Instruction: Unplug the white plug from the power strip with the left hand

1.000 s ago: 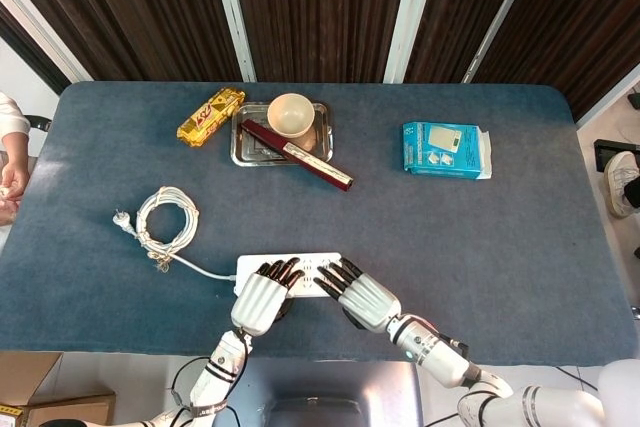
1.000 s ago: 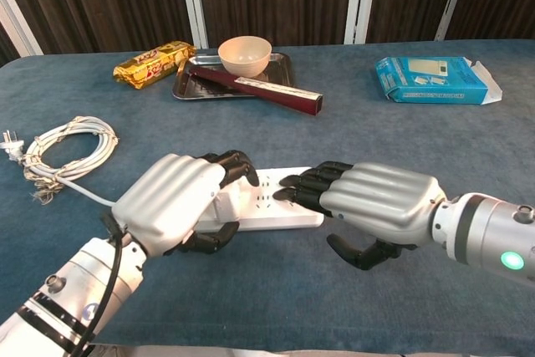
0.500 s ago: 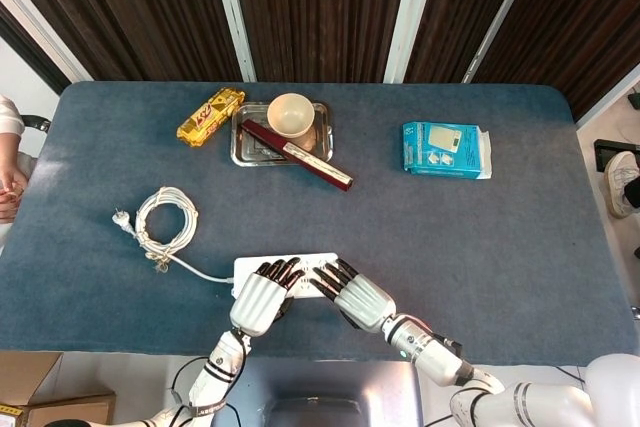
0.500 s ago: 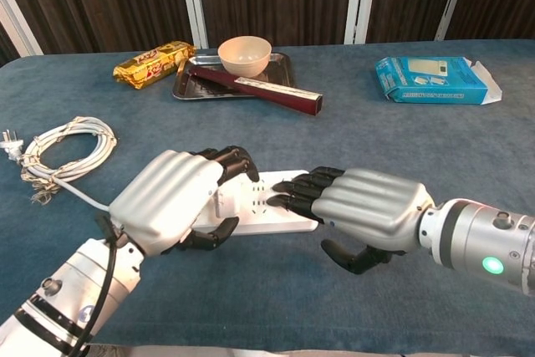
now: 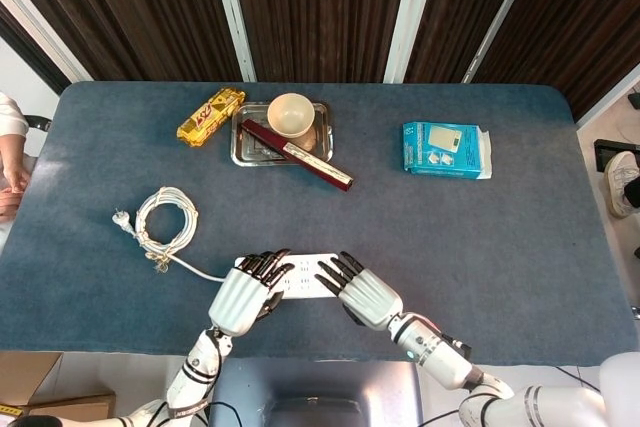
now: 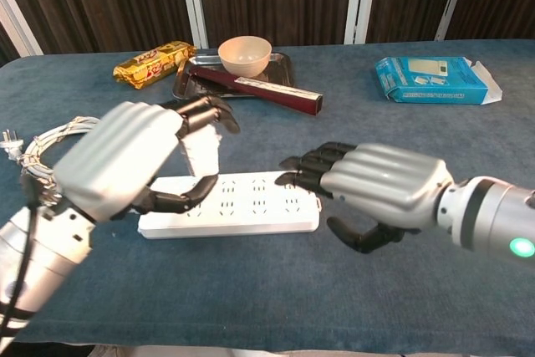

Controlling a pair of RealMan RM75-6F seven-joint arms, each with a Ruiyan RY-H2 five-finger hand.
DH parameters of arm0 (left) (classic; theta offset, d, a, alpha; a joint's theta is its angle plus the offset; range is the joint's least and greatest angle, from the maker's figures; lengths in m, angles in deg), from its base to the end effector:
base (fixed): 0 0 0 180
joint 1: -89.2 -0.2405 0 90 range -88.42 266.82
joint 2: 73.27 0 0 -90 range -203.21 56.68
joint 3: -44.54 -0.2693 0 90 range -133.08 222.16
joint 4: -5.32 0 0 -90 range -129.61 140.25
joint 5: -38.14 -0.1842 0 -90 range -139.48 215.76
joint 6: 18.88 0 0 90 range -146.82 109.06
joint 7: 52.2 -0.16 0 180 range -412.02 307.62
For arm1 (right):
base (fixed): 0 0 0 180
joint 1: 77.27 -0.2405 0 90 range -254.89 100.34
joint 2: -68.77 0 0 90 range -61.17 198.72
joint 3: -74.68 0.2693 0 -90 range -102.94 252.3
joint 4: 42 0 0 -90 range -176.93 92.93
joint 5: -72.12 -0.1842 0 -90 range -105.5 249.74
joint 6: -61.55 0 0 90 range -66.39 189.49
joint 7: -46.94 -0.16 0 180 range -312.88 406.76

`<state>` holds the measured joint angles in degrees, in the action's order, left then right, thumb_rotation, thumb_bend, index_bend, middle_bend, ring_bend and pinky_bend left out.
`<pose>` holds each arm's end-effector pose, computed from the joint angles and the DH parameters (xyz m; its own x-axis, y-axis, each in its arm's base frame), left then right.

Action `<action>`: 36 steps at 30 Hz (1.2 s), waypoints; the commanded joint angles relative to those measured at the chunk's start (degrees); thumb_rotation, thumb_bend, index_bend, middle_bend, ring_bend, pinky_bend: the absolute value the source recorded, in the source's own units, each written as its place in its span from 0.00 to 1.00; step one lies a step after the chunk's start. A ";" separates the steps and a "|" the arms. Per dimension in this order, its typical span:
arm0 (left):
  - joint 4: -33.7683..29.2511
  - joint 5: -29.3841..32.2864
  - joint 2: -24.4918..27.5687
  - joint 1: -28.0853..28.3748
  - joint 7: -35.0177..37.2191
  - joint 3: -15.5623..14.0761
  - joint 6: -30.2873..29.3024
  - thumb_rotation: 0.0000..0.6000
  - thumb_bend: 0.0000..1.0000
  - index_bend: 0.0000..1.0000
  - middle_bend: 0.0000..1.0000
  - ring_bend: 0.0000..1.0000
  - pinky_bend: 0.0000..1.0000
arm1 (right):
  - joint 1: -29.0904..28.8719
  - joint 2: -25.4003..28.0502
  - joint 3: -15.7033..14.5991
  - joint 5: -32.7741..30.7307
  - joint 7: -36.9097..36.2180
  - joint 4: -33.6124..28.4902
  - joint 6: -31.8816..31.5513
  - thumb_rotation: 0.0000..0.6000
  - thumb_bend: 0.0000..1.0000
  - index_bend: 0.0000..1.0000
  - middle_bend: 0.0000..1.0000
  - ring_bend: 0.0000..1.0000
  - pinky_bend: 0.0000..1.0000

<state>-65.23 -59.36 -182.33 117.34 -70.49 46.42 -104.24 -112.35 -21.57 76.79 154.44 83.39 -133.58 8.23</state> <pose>-0.1313 0.2566 -0.0397 0.2931 -0.1461 0.9449 0.7657 -0.5559 -0.3235 -0.1478 -0.2717 -0.0364 0.7164 -0.1457 0.6823 -0.5732 -0.6804 0.4566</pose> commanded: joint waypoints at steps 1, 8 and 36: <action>-9.20 0.19 10.17 -2.75 1.62 -2.24 -1.24 1.00 0.53 0.33 0.36 0.29 0.42 | 1.68 5.75 0.06 3.38 -2.05 -4.94 -4.92 1.00 0.75 0.04 0.06 0.00 0.00; -8.71 7.46 17.67 -6.32 11.10 -4.53 3.37 1.00 0.46 0.31 0.34 0.29 0.37 | 5.71 15.18 -2.54 8.40 -4.41 -10.88 -12.25 1.00 0.74 0.00 0.07 0.00 0.00; -8.65 6.17 31.36 -15.74 15.63 -7.67 -3.50 1.00 0.43 0.00 0.00 0.00 0.15 | 22.85 30.64 -7.99 9.04 -15.49 -11.40 -30.60 1.00 0.46 0.00 0.00 0.00 0.00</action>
<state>-68.76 -52.20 -156.00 104.66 -52.34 39.29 -102.38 -92.51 7.71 69.61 165.46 68.51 -145.31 -19.42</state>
